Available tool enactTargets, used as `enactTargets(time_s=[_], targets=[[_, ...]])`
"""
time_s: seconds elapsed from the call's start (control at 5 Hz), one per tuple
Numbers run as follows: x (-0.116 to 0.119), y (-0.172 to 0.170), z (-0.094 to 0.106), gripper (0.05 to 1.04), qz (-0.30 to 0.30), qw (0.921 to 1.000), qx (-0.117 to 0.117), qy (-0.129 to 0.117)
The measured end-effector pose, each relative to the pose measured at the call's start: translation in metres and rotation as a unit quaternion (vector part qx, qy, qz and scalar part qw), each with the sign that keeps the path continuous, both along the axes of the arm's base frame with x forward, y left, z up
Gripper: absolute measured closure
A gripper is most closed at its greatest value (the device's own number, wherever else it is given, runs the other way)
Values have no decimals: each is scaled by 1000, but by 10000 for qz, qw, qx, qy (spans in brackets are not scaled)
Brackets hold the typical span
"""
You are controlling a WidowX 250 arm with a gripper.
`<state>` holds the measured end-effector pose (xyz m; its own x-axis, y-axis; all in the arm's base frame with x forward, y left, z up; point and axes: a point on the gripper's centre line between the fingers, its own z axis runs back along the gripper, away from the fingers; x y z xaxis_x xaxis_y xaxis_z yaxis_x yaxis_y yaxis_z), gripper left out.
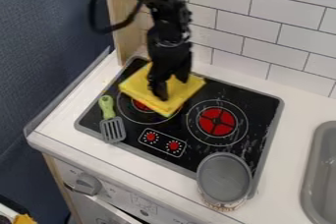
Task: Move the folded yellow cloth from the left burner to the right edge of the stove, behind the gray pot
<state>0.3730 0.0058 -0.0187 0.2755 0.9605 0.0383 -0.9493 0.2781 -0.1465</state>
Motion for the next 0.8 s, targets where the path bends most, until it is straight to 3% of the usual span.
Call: enactTargets(time_s=[0.4,0.6,0.8], targets=[[8,-79,-1,85,-966,9953,-106,-8],[7,-112,1,85,-1493,9884,-291,-48],[-1,-143,2,85,-2036,9785,-328,-51]])
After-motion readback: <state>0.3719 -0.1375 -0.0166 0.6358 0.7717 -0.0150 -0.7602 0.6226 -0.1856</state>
